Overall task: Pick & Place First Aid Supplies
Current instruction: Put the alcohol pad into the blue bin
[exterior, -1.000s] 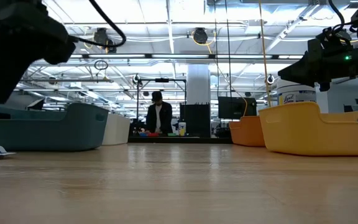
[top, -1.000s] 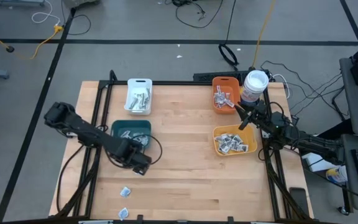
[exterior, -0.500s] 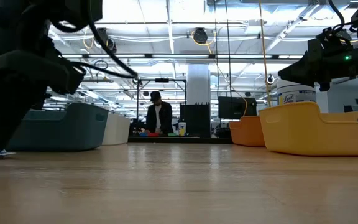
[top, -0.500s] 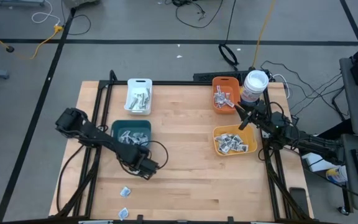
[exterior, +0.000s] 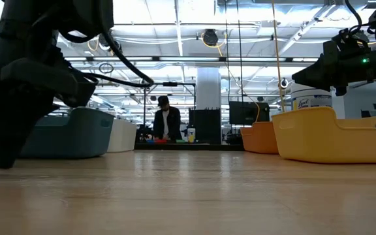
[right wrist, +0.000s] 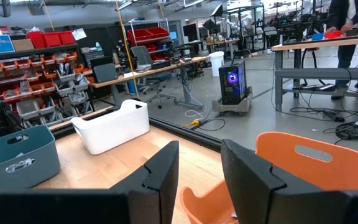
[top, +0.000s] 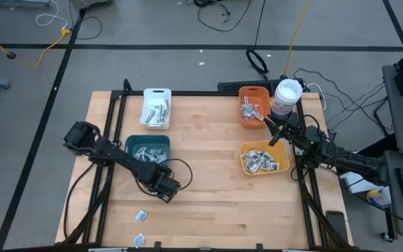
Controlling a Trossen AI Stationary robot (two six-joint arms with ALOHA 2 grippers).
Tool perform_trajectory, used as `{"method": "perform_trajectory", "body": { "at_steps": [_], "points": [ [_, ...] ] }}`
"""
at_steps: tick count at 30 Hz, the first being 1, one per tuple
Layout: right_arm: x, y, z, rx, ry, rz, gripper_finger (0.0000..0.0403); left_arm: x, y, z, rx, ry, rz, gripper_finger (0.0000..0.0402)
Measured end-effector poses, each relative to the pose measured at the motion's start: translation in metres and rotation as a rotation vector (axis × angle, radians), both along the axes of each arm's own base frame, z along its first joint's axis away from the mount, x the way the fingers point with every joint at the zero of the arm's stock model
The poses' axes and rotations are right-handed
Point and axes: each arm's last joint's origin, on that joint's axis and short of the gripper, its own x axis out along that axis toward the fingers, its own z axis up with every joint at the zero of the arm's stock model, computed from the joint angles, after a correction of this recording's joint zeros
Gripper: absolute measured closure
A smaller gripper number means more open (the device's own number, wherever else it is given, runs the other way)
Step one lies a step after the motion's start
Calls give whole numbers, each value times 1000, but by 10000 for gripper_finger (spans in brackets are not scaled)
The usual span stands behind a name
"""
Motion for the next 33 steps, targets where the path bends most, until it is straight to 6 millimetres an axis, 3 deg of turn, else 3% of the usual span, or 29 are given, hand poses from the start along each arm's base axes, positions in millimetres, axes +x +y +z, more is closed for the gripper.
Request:
{"method": "perform_trajectory", "body": {
  "at_steps": [13, 26, 33],
  "points": [
    [0, 0, 0, 0, 0, 0, 287, 1, 3, 1, -86, 31, 11, 393],
    [0, 0, 0, 0, 0, 0, 286, -10, 3, 46, -160, -124, -22, 393],
    [0, 0, 0, 0, 0, 0, 287, -21, 5, 58, -132, -123, -55, 397]
  ]
}}
